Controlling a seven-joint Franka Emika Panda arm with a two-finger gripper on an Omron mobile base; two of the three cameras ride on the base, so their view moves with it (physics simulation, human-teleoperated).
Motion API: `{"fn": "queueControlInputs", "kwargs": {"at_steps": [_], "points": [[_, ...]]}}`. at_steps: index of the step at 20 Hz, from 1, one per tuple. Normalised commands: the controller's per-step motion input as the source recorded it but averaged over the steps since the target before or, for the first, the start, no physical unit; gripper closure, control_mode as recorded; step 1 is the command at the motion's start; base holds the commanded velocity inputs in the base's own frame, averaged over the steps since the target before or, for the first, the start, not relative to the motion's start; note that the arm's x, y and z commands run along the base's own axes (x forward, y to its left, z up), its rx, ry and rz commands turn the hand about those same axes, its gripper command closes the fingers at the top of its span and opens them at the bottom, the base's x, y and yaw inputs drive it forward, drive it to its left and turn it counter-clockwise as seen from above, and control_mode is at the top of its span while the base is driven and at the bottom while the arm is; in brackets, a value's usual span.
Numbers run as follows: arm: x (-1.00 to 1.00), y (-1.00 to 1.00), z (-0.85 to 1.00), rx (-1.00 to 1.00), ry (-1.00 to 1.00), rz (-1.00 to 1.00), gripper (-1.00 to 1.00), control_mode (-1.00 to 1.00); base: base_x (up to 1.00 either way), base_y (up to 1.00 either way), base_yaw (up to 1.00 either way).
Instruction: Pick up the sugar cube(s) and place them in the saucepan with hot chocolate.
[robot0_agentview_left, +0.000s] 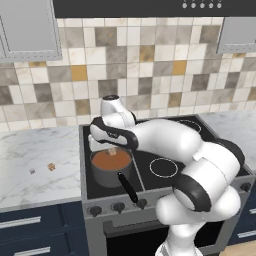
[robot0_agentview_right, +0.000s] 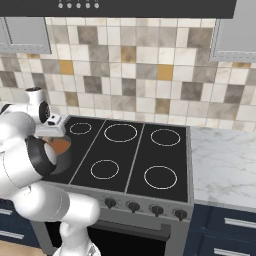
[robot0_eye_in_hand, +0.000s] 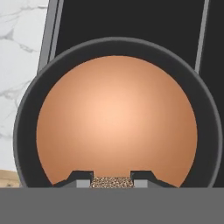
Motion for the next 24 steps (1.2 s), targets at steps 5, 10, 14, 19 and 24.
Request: {"fn": "queueControlInputs", "kwargs": {"at_steps": [5, 10, 14, 19, 24], "points": [[0.13, 0.00, -0.02, 0.00, 0.00, 0.00, 1.00, -1.00, 0.00, 0.00, 0.00], [0.12, 0.00, -0.09, 0.00, 0.00, 0.00, 1.00, -1.00, 0.00, 0.00, 0.00], [0.03, 0.00, -0.17, 0.00, 0.00, 0.00, 1.00, -1.00, 0.00, 0.00, 0.00], [0.00, 0.00, -0.01, 0.00, 0.00, 0.00, -1.00, -1.00, 0.00, 0.00, 0.00], [0.00, 0.00, 0.00, 0.00, 0.00, 0.00, -1.00, -1.00, 0.00, 0.00, 0.00]]}}
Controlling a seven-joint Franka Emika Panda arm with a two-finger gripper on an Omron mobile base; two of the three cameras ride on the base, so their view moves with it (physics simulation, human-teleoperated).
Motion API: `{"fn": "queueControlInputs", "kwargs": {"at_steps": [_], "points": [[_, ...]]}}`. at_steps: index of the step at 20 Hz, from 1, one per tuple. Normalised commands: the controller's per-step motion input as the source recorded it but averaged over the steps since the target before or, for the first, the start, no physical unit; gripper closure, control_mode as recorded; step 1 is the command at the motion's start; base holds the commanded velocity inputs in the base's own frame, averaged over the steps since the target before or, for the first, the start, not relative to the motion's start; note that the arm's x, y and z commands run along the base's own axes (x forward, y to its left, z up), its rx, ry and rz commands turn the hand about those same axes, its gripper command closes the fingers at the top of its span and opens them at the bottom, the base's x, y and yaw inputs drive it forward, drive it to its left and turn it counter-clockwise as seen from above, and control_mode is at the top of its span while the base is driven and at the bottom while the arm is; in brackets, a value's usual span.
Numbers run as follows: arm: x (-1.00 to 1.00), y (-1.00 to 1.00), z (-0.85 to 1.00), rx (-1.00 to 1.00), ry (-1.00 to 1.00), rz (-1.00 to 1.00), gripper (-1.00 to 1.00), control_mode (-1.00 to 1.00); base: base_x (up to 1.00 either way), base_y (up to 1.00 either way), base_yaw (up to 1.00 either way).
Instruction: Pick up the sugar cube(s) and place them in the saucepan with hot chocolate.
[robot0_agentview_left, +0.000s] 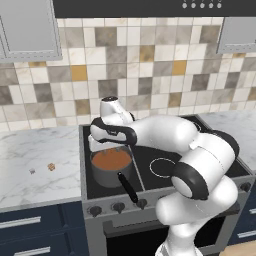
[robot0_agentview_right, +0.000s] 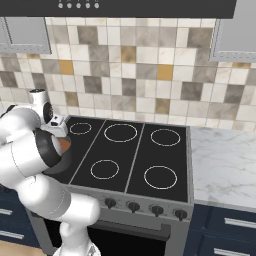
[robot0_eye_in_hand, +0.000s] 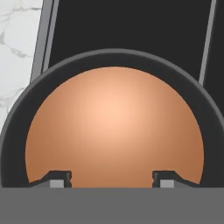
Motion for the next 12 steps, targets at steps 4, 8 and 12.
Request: {"fn": "queueControlInputs", "kwargs": {"at_steps": [4, 8, 12], "points": [[0.00, 0.00, 0.00, 0.00, 0.00, 0.00, -1.00, -1.00, 0.00, 0.00, 0.00], [0.00, 0.00, 0.09, 0.00, 0.00, 0.00, -1.00, -1.00, 0.00, 0.00, 0.00], [-0.14, 0.19, 0.45, 0.00, 0.00, 0.01, -1.00, -1.00, 0.00, 0.00, 0.00]]}}
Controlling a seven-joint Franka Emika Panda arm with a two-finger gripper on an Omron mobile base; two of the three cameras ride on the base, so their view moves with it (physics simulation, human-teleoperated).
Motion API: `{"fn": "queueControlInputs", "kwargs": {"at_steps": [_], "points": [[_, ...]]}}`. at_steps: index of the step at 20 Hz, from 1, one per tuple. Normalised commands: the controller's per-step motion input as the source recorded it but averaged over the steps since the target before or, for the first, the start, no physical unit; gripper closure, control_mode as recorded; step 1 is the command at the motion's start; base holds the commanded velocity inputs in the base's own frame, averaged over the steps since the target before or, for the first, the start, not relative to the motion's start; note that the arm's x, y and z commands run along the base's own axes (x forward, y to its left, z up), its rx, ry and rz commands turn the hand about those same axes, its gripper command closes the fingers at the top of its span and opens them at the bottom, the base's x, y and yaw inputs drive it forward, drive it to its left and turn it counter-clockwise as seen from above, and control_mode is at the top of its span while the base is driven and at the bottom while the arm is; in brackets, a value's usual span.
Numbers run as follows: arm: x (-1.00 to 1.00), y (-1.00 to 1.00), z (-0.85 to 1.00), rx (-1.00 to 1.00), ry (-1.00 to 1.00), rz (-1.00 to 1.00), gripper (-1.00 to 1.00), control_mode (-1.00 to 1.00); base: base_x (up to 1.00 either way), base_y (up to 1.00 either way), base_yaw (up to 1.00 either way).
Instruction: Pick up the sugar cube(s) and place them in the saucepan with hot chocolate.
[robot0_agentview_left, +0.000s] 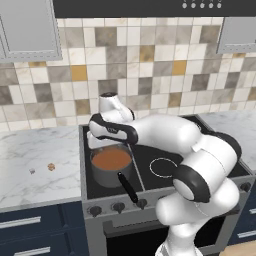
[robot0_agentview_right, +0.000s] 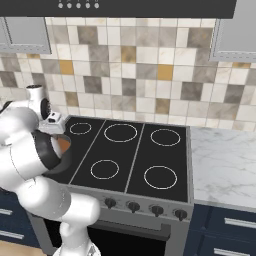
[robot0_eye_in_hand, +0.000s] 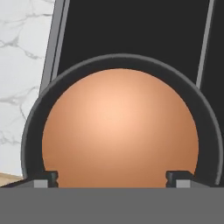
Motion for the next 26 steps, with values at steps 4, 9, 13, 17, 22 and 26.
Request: {"fn": "queueControlInputs", "kwargs": {"at_steps": [4, 9, 13, 17, 22, 26], "points": [[-0.28, 0.83, 0.58, -0.07, -0.01, 0.13, -1.00, -1.00, 0.00, 0.00, 0.00], [-0.27, 0.99, 0.39, -0.14, 0.01, 0.24, -1.00, -1.00, 0.00, 0.00, 0.00], [-0.48, 0.83, 0.06, -0.06, 0.00, 0.21, -1.00, -1.00, 0.00, 0.00, 0.00], [-0.48, 0.51, -0.08, 0.00, -0.01, 0.05, -1.00, -1.00, 0.00, 0.00, 0.00], [-0.73, -0.04, -0.48, 0.00, -0.06, -0.11, -1.00, -1.00, 0.00, 0.00, 0.00], [-0.22, -0.04, -0.44, 0.00, -0.02, -0.23, -1.00, -1.00, 0.00, 0.00, 0.00]]}}
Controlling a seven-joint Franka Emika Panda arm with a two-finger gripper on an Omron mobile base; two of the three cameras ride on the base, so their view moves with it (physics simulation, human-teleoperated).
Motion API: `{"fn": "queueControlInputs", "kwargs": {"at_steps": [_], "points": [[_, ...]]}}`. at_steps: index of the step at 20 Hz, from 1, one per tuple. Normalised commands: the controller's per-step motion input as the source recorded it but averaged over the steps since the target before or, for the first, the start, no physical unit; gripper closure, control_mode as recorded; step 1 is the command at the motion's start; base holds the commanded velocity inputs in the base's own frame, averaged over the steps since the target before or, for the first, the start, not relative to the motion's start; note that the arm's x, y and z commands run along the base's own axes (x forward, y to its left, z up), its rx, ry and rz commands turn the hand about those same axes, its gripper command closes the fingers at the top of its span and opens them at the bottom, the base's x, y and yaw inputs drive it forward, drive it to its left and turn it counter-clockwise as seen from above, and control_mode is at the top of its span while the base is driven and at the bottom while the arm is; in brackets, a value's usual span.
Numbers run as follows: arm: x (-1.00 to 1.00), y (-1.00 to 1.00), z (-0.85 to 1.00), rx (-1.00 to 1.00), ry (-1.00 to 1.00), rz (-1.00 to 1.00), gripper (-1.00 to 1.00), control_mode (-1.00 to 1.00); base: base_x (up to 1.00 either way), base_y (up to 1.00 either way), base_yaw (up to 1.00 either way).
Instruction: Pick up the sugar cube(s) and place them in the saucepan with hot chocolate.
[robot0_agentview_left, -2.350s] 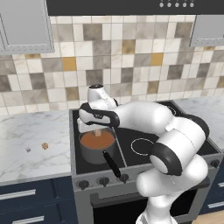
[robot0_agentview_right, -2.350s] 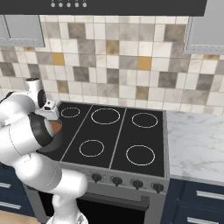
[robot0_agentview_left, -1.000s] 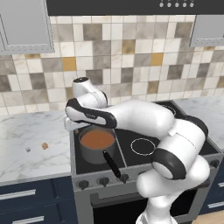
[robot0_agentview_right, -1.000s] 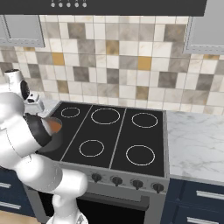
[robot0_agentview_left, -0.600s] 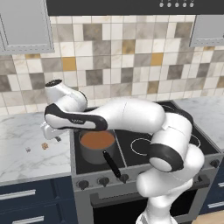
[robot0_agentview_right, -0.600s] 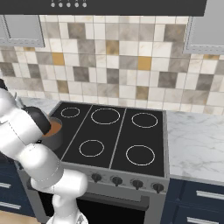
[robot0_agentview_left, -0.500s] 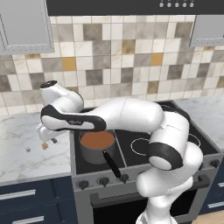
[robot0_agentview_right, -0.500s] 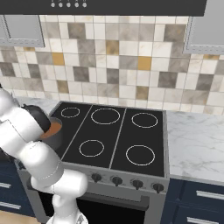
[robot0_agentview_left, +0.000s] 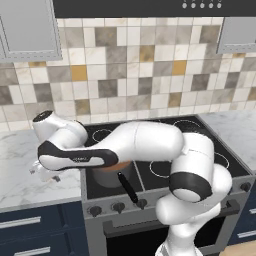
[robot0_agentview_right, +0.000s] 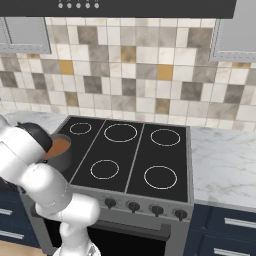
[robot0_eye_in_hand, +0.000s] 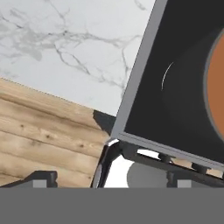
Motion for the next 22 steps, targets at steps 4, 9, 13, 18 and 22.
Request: {"fn": "queueControlInputs", "kwargs": {"at_steps": [4, 9, 13, 18, 22], "points": [[0.49, 0.00, -0.24, 0.00, 0.03, -0.13, -1.00, -1.00, 0.00, 0.00, 0.00], [0.90, 0.02, -0.20, 0.00, 0.14, -0.01, -1.00, -1.00, 0.00, 0.00, 0.00], [0.97, 0.37, -0.12, -0.01, 0.18, 0.07, -1.00, -1.00, 0.00, 0.00, 0.00], [0.47, 0.41, 0.00, -0.01, 0.10, 0.16, -1.00, -1.00, 0.00, 0.00, 0.00], [0.21, 0.66, 0.07, -0.05, 0.01, 0.16, -1.00, -1.00, 0.00, 0.00, 0.00]]}}
